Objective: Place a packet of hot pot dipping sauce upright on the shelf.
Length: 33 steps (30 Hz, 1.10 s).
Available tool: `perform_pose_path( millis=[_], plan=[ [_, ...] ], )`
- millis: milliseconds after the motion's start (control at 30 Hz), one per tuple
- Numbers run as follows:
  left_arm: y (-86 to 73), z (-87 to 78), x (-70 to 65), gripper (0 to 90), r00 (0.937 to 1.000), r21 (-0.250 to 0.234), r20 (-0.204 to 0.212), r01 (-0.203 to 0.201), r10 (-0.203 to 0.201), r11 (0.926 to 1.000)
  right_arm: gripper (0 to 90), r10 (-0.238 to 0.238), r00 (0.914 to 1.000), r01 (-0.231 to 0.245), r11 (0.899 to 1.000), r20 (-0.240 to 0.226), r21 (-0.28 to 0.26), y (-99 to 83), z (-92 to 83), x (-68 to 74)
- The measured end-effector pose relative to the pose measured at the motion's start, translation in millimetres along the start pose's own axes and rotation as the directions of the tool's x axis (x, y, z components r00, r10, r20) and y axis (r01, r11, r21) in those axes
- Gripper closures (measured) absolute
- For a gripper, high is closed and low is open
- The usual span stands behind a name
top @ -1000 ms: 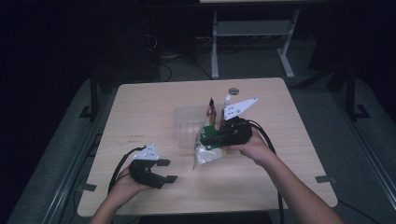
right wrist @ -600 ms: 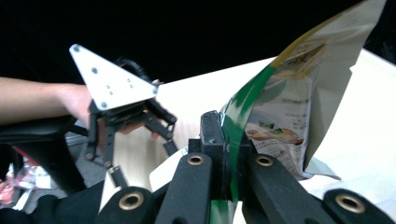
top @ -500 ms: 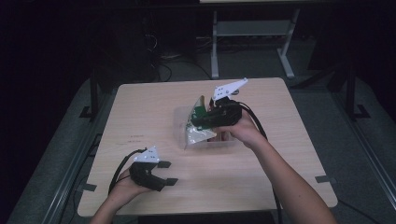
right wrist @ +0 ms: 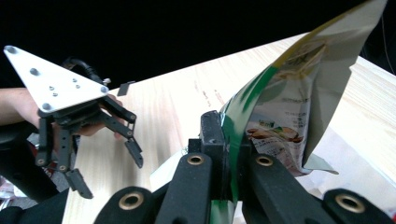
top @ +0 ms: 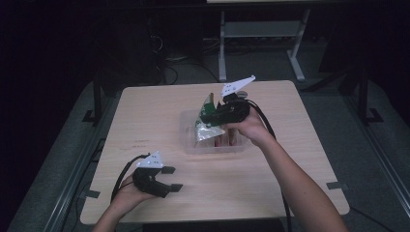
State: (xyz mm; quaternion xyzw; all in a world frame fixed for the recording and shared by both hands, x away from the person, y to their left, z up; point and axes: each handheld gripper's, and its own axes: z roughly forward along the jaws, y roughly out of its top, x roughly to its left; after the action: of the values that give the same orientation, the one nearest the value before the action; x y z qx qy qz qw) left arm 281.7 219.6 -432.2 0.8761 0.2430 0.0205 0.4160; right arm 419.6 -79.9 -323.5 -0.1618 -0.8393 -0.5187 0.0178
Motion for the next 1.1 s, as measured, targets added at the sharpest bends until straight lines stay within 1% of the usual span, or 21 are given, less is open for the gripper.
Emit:
perform_pose_path(
  millis=[133, 267, 367, 533, 600, 733, 833, 1000, 1100],
  plan=[
    [-0.2, 0.9, 0.1, 27.9, 1.0000, 0.006, 0.004, -0.009, 0.009, 0.9999, 89.8, 0.010, 0.9999, -0.010, 1.000, 0.010, 0.004, -1.4, 2.4, -4.4],
    [-0.2, 2.4, -1.1, 27.8, 0.9999, 0.009, 0.010, -0.005, 0.005, 0.9999, 89.8, 0.018, 0.9997, -0.018, 1.000, 0.019, 0.012, -2.5, 7.8, -7.1],
    [0.2, 3.4, -1.2, 27.7, 0.9998, 0.010, 0.013, -0.012, 0.012, 0.9999, 89.8, 0.016, 0.9996, -0.017, 0.999, 0.023, 0.030, -3.7, 13.8, -7.7],
    [-0.1, 4.7, -1.3, 27.7, 0.9997, 0.017, 0.017, -0.019, 0.019, 0.9997, 89.7, 0.015, 0.9994, -0.016, 0.999, 0.032, 0.046, -6.4, 22.3, -7.4],
    [0.2, 5.4, -2.0, 27.7, 0.9997, 0.018, 0.019, -0.015, 0.015, 0.9997, 89.7, 0.017, 0.9994, -0.018, 0.999, 0.031, 0.051, -7.8, 26.0, -8.2],
    [0.7, 6.2, -2.1, 27.7, 0.9994, 0.024, 0.022, -0.028, 0.027, 0.9993, 89.7, 0.021, 0.9988, -0.024, 0.998, 0.043, 0.063, -9.4, 30.7, -9.0],
    [0.4, 7.3, -2.3, 27.6, 0.9994, 0.026, 0.026, -0.024, 0.023, 0.9994, 89.7, 0.015, 0.9987, -0.019, 0.997, 0.050, 0.073, -9.9, 33.2, -8.9],
    [0.9, 8.8, -2.6, 27.3, 0.9991, 0.035, 0.031, -0.032, 0.031, 0.9989, 89.5, 0.008, 0.9976, -0.015, 0.995, 0.069, 0.095, -11.3, 37.1, -8.2],
    [1.0, 9.6, -2.7, 27.2, 0.9988, 0.040, 0.033, -0.036, 0.035, 0.9985, 89.3, 0.005, 0.9973, -0.012, 0.995, 0.074, 0.097, -11.8, 38.6, -7.8]
  ],
)
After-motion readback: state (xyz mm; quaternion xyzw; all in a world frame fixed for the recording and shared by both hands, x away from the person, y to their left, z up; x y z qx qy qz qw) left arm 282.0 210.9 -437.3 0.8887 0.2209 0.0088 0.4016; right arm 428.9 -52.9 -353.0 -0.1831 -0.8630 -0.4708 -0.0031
